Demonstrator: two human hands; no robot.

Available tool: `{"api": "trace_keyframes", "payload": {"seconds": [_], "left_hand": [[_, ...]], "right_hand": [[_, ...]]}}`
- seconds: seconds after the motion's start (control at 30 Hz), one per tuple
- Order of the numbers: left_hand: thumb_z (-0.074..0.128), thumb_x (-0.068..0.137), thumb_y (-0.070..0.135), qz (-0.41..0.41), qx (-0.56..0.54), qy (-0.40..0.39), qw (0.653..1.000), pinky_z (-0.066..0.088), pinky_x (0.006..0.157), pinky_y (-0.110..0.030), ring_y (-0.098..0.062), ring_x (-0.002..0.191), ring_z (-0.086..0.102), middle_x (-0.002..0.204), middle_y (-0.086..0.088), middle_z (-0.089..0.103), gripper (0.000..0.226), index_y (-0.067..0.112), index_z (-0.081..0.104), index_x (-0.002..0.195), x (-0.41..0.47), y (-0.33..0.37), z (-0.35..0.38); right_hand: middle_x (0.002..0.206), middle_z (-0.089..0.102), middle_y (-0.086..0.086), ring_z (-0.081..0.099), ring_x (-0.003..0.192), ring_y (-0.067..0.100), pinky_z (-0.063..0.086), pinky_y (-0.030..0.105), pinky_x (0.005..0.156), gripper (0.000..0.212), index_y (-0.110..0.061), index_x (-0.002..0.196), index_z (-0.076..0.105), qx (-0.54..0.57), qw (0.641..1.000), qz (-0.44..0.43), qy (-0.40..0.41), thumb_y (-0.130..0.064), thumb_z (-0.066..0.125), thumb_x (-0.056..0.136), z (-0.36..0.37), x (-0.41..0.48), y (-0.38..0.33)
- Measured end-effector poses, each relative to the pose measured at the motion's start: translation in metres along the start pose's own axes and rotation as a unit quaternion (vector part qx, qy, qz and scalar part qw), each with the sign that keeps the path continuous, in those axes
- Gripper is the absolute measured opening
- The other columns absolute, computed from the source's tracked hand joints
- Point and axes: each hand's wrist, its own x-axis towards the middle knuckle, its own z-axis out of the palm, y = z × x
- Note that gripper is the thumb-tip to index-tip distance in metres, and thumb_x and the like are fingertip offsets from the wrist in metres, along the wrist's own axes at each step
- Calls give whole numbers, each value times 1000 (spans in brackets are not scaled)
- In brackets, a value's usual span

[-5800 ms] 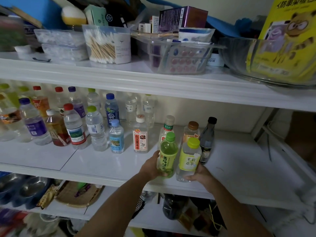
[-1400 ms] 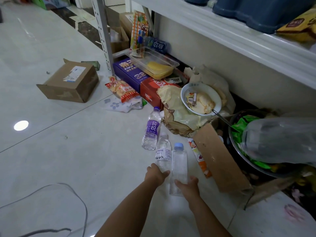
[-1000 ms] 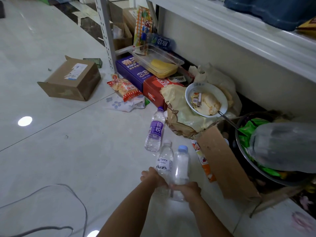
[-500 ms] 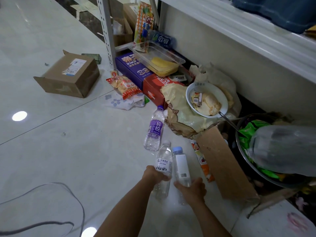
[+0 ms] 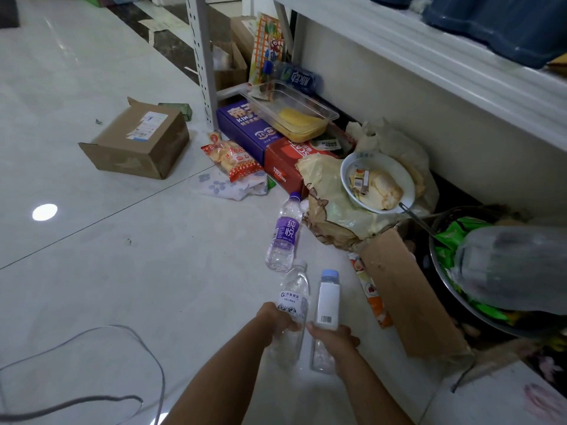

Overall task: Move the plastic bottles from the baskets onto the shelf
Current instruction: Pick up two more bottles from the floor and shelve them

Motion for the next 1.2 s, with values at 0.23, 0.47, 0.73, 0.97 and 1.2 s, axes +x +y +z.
{"api": "trace_keyframes", "payload": {"seconds": [0.23, 0.47, 0.73, 0.97, 1.2], "left_hand": [[80, 68, 0, 36, -3, 6, 999, 48, 57, -23, -22, 80, 60, 89, -10, 63, 45, -3, 62, 109, -14, 7, -7], [81, 69, 2, 94, 6, 28, 995, 52, 78, -32, -23, 98, 58, 108, -11, 59, 52, 6, 47, 107, -59, 30, -41], [80, 69, 0, 181, -25, 61, 981, 49, 67, -27, -18, 83, 58, 95, -11, 61, 41, 7, 48, 93, -230, 128, -104], [77, 64, -10, 267, -61, 51, 960, 55, 74, -32, -20, 90, 65, 100, -6, 67, 50, 16, 56, 101, -448, 278, -152], [75, 72, -8, 344, -40, 38, 937, 54, 87, -47, -27, 96, 63, 102, -11, 65, 41, 10, 53, 101, -655, 431, -164]], "right_hand": [[120, 53, 28, 59, 102, 39, 57, 49, 78, 88, 1, 124, 27, 219, 974, 62, -10, 4, 86, 59, -3, -8, -1], [106, 59, 8, 62, 85, 21, 51, 30, 61, 83, -11, 129, 35, 282, 957, -66, -27, -3, 86, 65, -37, -50, -39], [116, 63, 27, 63, 100, 34, 51, 38, 78, 53, 6, 124, 54, 276, 950, -133, -66, 1, 76, 76, -123, -200, -146], [114, 64, 17, 64, 100, 30, 55, 40, 83, 71, -6, 121, 53, 270, 942, -195, 20, 5, 84, 58, -233, -405, -273], [118, 60, 12, 59, 101, 25, 46, 31, 79, 71, -12, 121, 44, 293, 901, -292, 130, 0, 85, 63, -394, -591, -356]]}}
